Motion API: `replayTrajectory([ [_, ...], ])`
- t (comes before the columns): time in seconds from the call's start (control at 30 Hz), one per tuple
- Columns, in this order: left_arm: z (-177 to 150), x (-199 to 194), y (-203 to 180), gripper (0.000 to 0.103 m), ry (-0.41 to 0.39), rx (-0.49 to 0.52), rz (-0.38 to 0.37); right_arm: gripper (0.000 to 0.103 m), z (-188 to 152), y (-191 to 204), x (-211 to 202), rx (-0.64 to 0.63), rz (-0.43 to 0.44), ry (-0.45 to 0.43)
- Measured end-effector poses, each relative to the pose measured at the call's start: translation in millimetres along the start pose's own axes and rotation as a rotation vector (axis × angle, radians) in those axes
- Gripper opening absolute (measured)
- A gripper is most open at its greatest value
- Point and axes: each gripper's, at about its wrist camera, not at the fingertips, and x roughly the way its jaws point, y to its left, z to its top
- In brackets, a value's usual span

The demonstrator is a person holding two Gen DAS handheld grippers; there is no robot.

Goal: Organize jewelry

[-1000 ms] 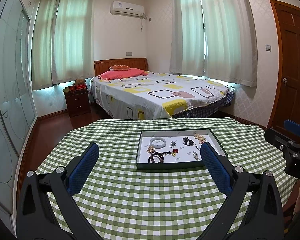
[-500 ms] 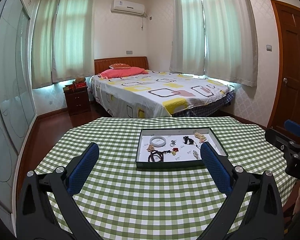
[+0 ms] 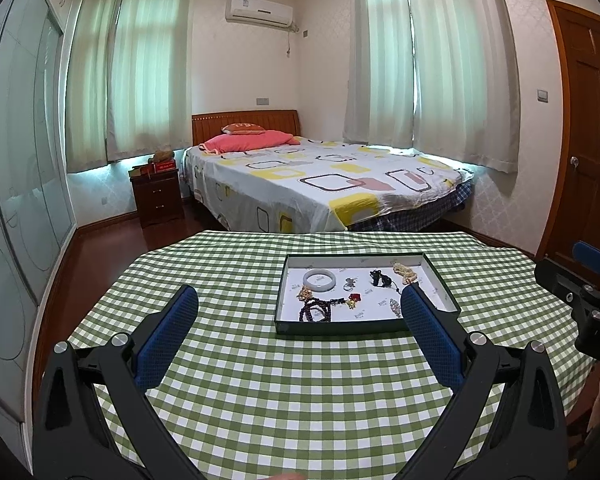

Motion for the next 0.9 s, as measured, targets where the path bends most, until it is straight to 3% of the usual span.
replayTrajectory([
  [0.6,2,4,-2,0.099,0.002,-0.014,-0.053,0.085,-5,-1,8,-0.003,0.002,0.016],
  [0.9,-3,27,7,0.099,0.050,-0.033,-0.005,0.085,-8,-7,18,0.006,-0.003,0.037],
])
